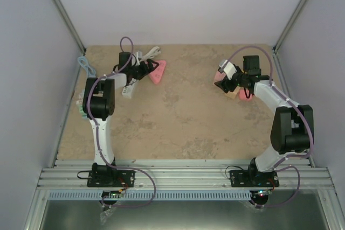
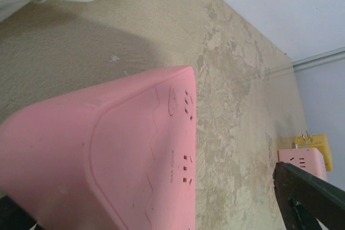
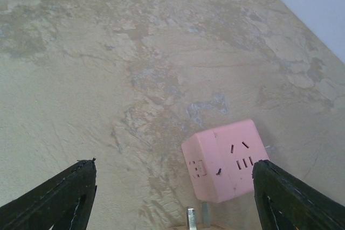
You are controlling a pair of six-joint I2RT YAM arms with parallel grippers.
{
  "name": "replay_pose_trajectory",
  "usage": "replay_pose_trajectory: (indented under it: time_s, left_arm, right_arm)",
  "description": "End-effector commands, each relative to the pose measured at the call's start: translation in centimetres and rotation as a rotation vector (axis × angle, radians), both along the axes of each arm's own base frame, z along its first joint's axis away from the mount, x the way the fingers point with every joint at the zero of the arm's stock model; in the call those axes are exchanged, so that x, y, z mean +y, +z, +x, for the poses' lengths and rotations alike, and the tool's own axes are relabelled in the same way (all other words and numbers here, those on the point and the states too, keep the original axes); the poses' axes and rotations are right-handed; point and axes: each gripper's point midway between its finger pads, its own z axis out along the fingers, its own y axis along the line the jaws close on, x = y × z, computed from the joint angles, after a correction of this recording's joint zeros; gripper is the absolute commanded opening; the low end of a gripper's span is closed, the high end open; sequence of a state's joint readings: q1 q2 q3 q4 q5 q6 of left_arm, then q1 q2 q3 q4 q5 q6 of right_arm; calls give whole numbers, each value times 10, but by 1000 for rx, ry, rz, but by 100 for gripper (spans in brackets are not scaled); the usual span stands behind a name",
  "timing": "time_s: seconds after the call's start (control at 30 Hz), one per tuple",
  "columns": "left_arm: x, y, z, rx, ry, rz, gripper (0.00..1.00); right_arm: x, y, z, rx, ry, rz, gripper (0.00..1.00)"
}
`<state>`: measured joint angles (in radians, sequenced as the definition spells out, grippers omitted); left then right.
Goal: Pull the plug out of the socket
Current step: Place the socket at the center of the board.
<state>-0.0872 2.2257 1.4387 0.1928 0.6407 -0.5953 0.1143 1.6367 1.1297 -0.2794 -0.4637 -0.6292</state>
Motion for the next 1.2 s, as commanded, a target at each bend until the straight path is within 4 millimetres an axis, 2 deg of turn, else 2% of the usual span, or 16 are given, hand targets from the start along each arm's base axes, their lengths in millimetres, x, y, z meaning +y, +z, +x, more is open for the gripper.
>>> replay_pose_trajectory:
  time_s: [0.0,0.23,0.47,0.67,0.7,0.77,0.93,1.03,1.17]
  left_arm:
    - [6,36,5,-77,7,25,100]
    - [11,86,-4,-182,-12,99,100]
    - [22,136,-24,-318,-7,215,100]
    - [44,158,-48,-383,47,344,100]
    - [50,161,-53,-384,61,383,100]
    - [64,168,-65,-386,93,459,100]
    - [121,185,-101,-380,251,625,100]
    - [162,192,-125,-353,376,675,100]
    - [193,185,-148,-277,423,714,100]
  right_arm:
    - [3,-3,-3,-5,20,6,80]
    - [3,-1,-3,-11,20,5,80]
    - [1,0,-3,-19,16,0,81]
    - [1,0,-4,-23,16,-1,83]
    - [1,1,-4,-25,17,-1,86]
    - [1,2,-5,-30,19,-1,97]
    - [2,3,-6,-37,24,9,98]
    - [4,3,-6,-32,28,16,98]
    - [4,4,-7,-32,31,19,98]
